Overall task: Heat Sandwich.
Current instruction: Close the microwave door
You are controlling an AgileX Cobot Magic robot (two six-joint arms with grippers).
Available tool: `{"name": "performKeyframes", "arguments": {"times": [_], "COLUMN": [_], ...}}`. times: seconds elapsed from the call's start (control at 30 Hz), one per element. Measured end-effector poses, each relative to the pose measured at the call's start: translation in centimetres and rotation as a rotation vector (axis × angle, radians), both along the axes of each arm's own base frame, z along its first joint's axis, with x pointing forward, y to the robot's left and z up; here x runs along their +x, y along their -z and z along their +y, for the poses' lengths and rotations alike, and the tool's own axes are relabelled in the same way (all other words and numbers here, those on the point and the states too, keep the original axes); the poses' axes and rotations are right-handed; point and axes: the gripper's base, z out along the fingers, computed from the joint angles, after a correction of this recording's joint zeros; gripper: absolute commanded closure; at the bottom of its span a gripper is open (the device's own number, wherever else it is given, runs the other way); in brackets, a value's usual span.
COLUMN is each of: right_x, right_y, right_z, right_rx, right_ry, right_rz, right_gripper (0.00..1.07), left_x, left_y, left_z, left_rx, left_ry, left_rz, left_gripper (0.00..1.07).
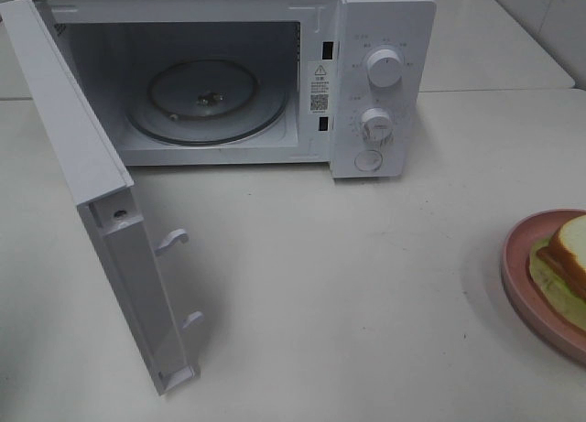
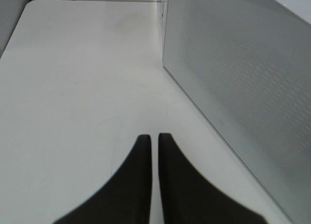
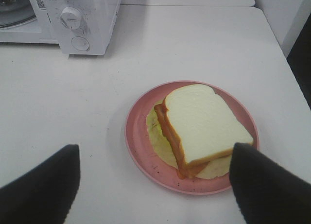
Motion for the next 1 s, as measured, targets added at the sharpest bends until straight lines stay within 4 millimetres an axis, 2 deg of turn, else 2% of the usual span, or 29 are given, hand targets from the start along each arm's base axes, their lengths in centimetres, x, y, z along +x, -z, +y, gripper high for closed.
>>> {"name": "performKeyframes", "arguments": {"times": [0.2, 0.5, 0.77, 0.8, 1.0], "right_x": [0.0, 0.0, 0.0, 0.0, 0.0], "right_y": [0.0, 0.0, 0.0, 0.0, 0.0], "right_z": [0.0, 0.0, 0.0, 0.0, 0.0], "right_rx": [0.000, 0.000, 0.000, 0.000, 0.000], "right_ry": [0.000, 0.000, 0.000, 0.000, 0.000], "right_rz": [0.000, 0.000, 0.000, 0.000, 0.000], "right_gripper": [0.31, 0.31, 0.31, 0.31, 0.31], "left_x": [3.0, 6.0, 8.7, 9.6, 12.0], "left_y": [2.2, 5.1, 5.9, 6.2, 7.6], "left_z": [0.2, 0.6, 0.9, 1.0, 1.0], "left_rx": [-0.001, 0.017, 0.028, 0.032, 0.066], "left_ry": [-0.024, -0.054, -0.078, -0.085, -0.063], "left_rz": [-0.045, -0.142, -0.231, -0.253, -0.289], "left_gripper": [1.07, 1.07, 1.07, 1.07, 1.07]}}
